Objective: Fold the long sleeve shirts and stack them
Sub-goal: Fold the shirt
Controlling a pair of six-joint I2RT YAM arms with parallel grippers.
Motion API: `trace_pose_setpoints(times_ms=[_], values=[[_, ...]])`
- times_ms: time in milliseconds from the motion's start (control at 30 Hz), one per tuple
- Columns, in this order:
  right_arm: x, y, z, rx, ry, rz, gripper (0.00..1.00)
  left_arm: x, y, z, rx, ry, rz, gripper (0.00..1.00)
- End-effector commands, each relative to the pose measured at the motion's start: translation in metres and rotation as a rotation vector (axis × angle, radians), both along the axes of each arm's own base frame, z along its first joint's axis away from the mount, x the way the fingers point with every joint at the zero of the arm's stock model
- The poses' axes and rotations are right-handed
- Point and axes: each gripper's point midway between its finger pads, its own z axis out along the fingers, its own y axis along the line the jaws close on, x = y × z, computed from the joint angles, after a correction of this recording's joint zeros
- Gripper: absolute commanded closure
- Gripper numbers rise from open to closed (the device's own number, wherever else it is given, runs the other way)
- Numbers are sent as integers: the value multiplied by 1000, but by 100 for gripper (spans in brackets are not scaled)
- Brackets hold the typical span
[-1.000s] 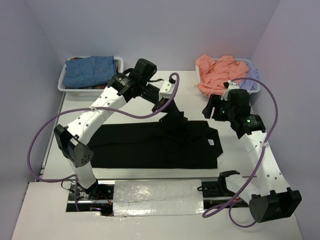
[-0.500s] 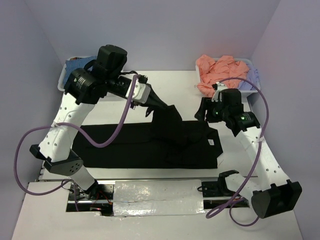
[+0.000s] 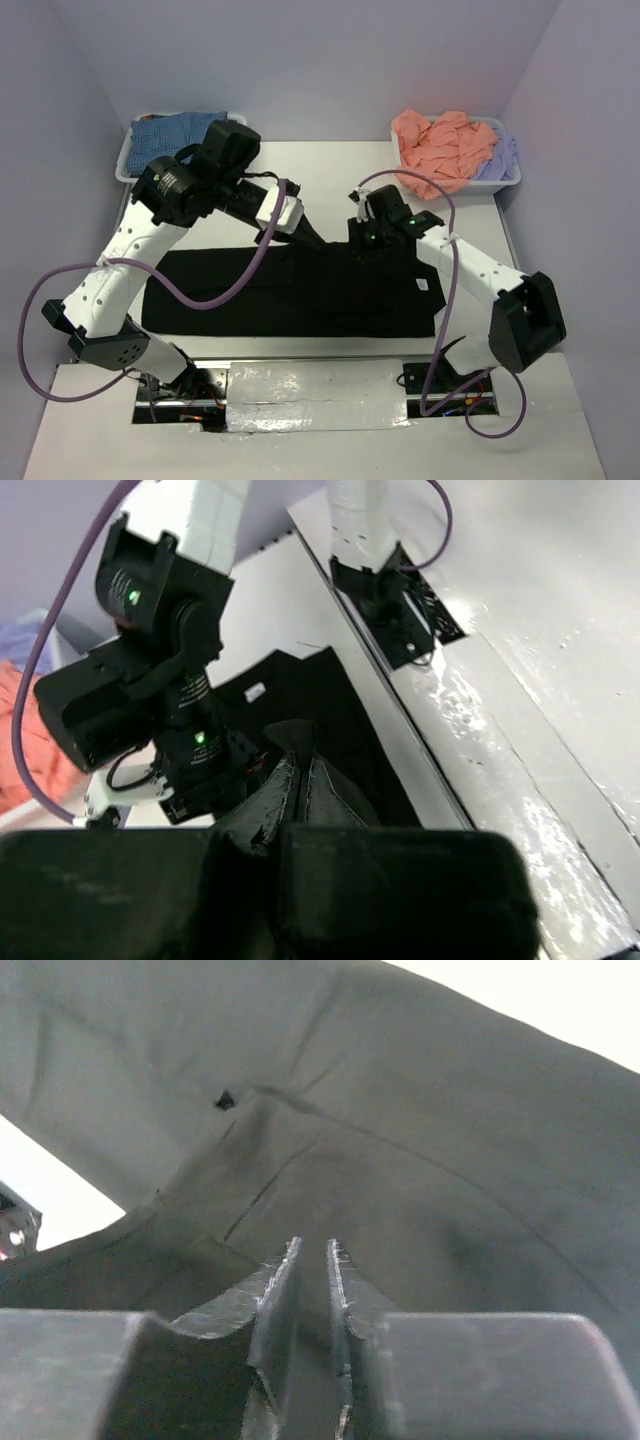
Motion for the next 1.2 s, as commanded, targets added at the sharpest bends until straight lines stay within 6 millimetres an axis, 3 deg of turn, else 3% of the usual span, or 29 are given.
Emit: trace_pose_setpoints(times_ms=[0,167,233,267,433,600,700,800,900,1000,1100,1133,1167], values=[[-5,24,-12,69,31,57,78,-5,-2,1,-36,-51,-27,100],[-35,37,-53,69,156,128,85,-2,-6,0,-34,-70,-25,100],[-42,39,-70,62,197,128,85,-1,-8,-14,-17,-61,-27,100],[-40,44,-72,80,194,125,85,2,-10,-37,23,-24,-20,100],[-39,49,-97,33,263,79,87,12,-26,-67,40,21,-18,100],[-18,27,-81,30,205,-77,80,36,-41,-70,37,-37,4,100],[0,-9,-74,-7,176,-244,72,52,-48,-86,63,-102,-8,100],[16,-60,-65,-24,165,-452,69,68,-54,-105,98,-160,-21,100],[22,-108,-49,-45,130,-644,68,78,-58,-122,116,-235,-52,100],[21,-139,-30,-48,74,-765,68,83,-64,-133,119,-291,-86,100],[21,-145,-11,-15,13,-777,67,73,-70,-123,95,-318,-157,100],[22,-142,-1,-2,-35,-731,67,66,-74,-102,41,-318,-184,100],[22,-138,5,11,-59,-690,67,62,-74,-94,26,-312,-197,100]])
